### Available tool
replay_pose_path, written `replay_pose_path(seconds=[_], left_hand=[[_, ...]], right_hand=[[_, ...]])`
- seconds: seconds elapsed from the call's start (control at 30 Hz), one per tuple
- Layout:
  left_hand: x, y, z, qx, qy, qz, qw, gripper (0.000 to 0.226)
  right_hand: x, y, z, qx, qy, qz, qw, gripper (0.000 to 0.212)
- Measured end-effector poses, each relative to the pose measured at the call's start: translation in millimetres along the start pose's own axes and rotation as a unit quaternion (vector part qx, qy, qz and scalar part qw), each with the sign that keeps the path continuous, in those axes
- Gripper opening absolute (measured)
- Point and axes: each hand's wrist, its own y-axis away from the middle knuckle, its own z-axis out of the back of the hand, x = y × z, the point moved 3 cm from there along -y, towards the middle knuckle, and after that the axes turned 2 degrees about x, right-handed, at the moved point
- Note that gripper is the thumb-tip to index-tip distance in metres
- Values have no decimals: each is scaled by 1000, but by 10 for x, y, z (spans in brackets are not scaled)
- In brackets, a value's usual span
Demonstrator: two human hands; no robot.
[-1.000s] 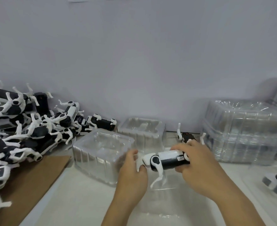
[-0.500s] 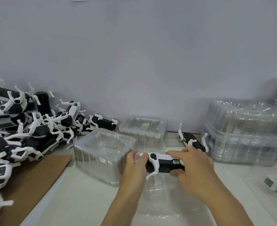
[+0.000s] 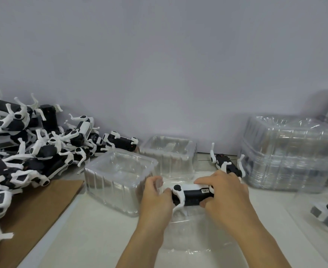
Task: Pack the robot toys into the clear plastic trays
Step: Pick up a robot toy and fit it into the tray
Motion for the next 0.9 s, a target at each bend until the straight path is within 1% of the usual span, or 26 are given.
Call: replay_pose_path(seconds=[0.1, 0.2, 0.27, 0.33, 0.43, 0.5, 0.6, 0.63, 0.7, 0.8, 0.9], left_hand=[[2, -14, 2, 2, 8, 8, 1000, 26], [20, -41, 3, 2, -2, 13, 1000, 28], [33, -55, 11, -5, -28, 8, 1000, 31], [40, -72, 21, -16, -53, -4, 998, 36], [37, -77, 21, -28, -81, -17, 996, 36], [36, -75, 15, -35, -87, -25, 995, 32], [21, -66, -7, -39, -77, -27, 996, 11], [9, -60, -16, -35, -73, -22, 996, 10], [16, -60, -29, -23, -79, -20, 996, 27], [21, -58, -28, -17, -102, -23, 994, 33], [35, -73, -22, -20, -113, -28, 993, 41]], right_hand=[[10, 11, 15, 1, 7, 1, 1000, 45], [27, 13, 19, 1, 13, 2, 1000, 38], [35, 8, 11, 7, 14, 5, 1000, 40], [38, 4, -2, 16, 10, 7, 1000, 46], [43, 2, -12, 21, 7, 5, 1000, 49], [46, 3, -5, 19, 10, 3, 1000, 46], [49, 13, 16, 14, 8, -2, 1000, 43], [51, 19, 20, 15, 6, -3, 1000, 43], [54, 25, 22, 15, -1, -3, 1000, 45], [52, 33, 34, 17, -18, -3, 1000, 50], [55, 51, 69, 37, -44, 5, 998, 49]])
